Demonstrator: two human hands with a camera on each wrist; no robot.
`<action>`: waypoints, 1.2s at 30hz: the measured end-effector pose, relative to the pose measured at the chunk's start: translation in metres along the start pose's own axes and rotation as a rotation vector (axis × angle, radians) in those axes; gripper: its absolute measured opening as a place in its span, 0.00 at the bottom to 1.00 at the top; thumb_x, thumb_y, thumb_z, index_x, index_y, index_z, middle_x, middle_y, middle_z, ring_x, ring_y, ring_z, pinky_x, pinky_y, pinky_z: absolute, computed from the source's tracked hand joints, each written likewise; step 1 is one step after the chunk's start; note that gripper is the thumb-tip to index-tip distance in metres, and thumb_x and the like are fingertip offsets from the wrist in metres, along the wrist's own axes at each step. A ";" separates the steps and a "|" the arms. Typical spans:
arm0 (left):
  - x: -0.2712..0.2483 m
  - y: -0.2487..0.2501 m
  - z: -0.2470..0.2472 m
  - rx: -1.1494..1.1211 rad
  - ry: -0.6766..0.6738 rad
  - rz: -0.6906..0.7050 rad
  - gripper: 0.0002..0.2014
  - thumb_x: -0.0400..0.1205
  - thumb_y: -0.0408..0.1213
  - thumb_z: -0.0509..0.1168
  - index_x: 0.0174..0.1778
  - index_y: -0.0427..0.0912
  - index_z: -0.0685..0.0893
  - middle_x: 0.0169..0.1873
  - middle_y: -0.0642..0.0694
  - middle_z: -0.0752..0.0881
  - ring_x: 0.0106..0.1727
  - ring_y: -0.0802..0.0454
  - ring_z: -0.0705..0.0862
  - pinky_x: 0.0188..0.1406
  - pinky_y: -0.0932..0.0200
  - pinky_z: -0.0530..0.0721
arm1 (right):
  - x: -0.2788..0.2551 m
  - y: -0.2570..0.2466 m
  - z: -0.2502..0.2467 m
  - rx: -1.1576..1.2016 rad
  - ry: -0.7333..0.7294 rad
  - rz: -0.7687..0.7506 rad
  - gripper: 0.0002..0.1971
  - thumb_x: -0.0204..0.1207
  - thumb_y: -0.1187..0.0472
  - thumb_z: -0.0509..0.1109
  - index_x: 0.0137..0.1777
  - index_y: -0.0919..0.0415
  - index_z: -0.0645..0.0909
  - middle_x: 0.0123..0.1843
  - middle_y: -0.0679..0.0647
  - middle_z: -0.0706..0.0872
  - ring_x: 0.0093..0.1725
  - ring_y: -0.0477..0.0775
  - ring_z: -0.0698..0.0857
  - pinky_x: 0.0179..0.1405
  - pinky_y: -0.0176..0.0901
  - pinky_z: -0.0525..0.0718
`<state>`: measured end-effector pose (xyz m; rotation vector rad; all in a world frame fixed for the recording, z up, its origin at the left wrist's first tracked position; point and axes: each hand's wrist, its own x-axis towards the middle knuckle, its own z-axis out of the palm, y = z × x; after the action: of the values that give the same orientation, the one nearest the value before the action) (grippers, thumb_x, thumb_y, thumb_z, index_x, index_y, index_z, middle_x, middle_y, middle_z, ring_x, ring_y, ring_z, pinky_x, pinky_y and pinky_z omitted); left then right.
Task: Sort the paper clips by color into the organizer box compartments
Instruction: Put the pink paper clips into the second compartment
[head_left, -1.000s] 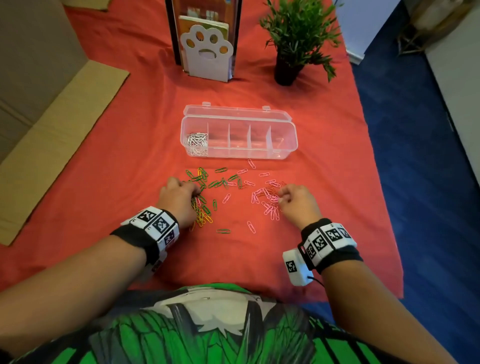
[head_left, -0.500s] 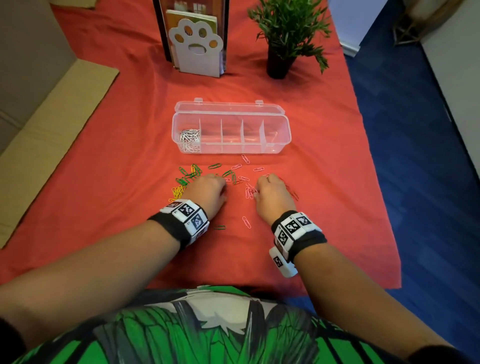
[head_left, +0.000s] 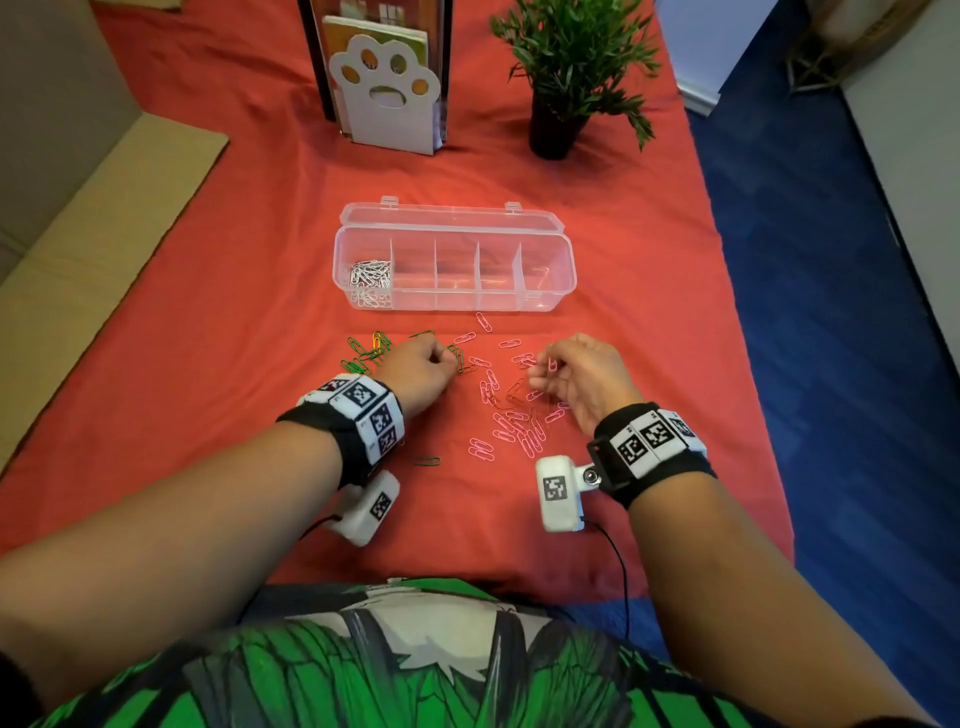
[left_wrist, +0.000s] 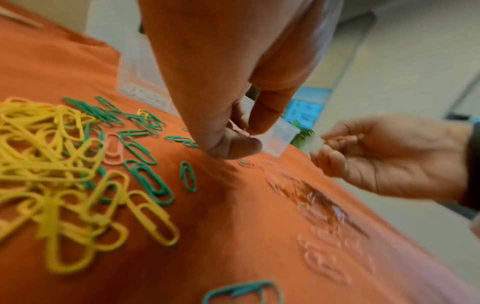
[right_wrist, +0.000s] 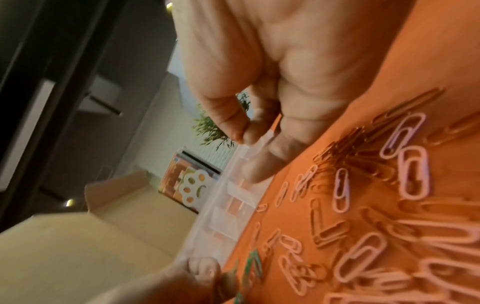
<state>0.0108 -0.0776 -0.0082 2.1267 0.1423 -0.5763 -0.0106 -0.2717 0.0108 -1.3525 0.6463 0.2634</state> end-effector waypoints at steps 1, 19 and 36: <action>0.002 0.002 0.000 -0.098 0.002 -0.040 0.08 0.77 0.28 0.60 0.35 0.45 0.77 0.32 0.42 0.85 0.31 0.46 0.82 0.36 0.56 0.81 | 0.000 -0.002 0.001 0.041 -0.013 -0.007 0.10 0.75 0.76 0.61 0.37 0.63 0.70 0.35 0.59 0.80 0.30 0.54 0.84 0.30 0.40 0.87; 0.027 -0.010 -0.008 0.401 0.155 0.141 0.12 0.72 0.28 0.65 0.50 0.40 0.82 0.54 0.36 0.79 0.58 0.38 0.79 0.61 0.50 0.78 | 0.025 0.025 0.034 -1.540 0.015 -0.515 0.12 0.72 0.70 0.61 0.56 0.69 0.75 0.56 0.64 0.77 0.56 0.66 0.79 0.53 0.54 0.80; 0.042 0.009 0.008 0.562 0.047 0.298 0.09 0.78 0.34 0.61 0.50 0.33 0.82 0.51 0.36 0.80 0.53 0.37 0.81 0.57 0.46 0.80 | 0.036 0.015 0.043 -1.662 -0.033 -0.651 0.13 0.74 0.73 0.56 0.56 0.69 0.74 0.56 0.64 0.77 0.56 0.66 0.79 0.52 0.58 0.81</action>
<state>0.0486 -0.0940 -0.0243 2.6372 -0.3467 -0.4181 0.0224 -0.2342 -0.0185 -3.0210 -0.2664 0.2754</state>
